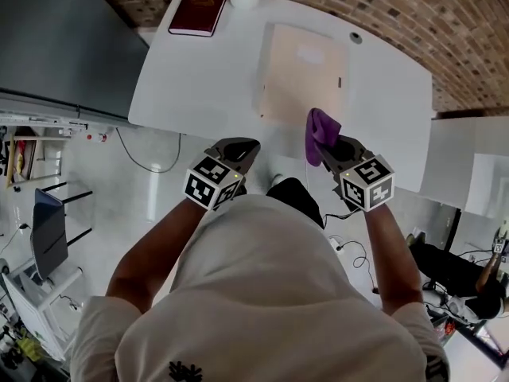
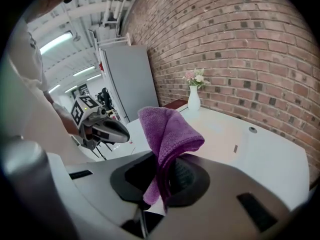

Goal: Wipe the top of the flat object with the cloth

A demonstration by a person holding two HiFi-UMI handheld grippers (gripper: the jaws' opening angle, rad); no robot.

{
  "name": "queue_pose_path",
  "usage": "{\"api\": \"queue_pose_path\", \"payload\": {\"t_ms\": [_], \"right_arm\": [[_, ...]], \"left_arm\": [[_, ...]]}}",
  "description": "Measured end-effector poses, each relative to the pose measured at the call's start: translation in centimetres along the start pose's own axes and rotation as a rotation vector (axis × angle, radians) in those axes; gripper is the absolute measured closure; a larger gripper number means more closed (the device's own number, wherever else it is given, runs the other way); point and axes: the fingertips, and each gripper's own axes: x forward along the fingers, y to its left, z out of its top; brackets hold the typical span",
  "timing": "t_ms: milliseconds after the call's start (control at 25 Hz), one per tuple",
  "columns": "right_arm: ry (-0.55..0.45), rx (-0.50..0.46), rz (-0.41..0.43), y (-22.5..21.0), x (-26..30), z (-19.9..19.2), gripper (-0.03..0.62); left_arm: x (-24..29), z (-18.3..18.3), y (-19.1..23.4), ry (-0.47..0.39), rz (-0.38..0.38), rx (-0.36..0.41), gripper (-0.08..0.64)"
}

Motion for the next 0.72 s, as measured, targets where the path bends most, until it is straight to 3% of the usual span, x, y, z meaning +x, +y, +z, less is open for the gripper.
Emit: {"api": "queue_pose_path", "payload": {"t_ms": [280,600,720], "right_arm": [[0.098,-0.151,0.096,-1.5,3.3,2.6,0.517],[0.354,-0.580,0.296,-2.8,9.5,4.0,0.517],[0.464,-0.690,0.380,-3.0,11.7,3.3,0.517]], "left_arm": [[2.3,1.2,1.7,0.003,0.031,-0.033,0.537],[1.8,3.0,4.5,-0.059,0.174,-0.163,0.537],[1.0,3.0,5.9,-0.086,0.240,-0.225,0.537]]}}
